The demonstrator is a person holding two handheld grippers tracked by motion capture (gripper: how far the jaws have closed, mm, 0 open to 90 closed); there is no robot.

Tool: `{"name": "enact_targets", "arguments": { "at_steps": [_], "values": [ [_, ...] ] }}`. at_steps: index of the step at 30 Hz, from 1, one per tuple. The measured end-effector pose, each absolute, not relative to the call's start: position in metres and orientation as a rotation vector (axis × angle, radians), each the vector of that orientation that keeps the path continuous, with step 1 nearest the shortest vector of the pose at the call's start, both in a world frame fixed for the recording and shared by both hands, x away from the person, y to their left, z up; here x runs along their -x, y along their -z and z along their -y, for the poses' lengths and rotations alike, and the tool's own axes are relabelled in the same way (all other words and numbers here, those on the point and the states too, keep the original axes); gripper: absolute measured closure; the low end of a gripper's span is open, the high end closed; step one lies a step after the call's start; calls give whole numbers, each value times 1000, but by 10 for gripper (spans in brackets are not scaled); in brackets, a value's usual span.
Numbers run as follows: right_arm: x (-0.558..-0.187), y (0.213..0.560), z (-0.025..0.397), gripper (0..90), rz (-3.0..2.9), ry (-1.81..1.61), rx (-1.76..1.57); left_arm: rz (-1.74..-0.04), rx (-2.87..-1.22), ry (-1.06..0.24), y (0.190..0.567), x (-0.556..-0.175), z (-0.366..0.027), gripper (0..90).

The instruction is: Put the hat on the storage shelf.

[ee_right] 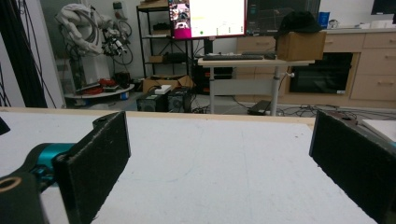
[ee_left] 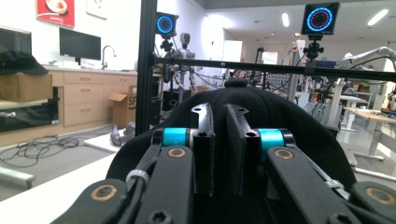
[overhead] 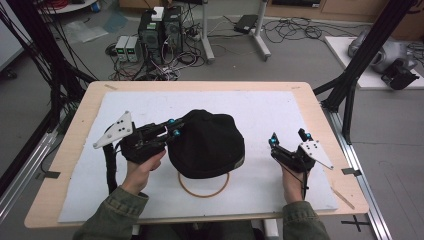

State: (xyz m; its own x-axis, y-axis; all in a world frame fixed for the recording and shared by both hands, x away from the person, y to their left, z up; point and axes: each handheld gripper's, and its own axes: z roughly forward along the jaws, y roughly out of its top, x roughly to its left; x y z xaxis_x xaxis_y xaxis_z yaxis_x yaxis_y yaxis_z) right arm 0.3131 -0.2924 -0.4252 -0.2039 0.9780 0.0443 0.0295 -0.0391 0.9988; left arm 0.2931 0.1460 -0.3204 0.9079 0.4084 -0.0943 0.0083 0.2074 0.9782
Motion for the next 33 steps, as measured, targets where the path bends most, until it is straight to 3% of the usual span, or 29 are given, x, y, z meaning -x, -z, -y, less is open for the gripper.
{"name": "enact_targets", "arguments": {
  "at_steps": [8,13,18,24,33],
  "values": [
    [-313,425,292,44,-1361,-1381,-1156,-380,-1337,-257,323,-294,-147,715],
    [-313,425,292,44,-1361,-1380,-1150,-395,-1333,-255,322,-293,-148,588],
    [-312,425,293,44,-1360,-1381,-1148,-433,-1321,-281,324,-292,-152,405],
    [-312,425,292,44,-1361,-1382,-1155,-477,-1294,-295,325,-292,-163,348],
    [-312,425,292,44,-1362,-1377,-1147,-555,-1275,-418,330,-290,-178,286]
  ]
}}
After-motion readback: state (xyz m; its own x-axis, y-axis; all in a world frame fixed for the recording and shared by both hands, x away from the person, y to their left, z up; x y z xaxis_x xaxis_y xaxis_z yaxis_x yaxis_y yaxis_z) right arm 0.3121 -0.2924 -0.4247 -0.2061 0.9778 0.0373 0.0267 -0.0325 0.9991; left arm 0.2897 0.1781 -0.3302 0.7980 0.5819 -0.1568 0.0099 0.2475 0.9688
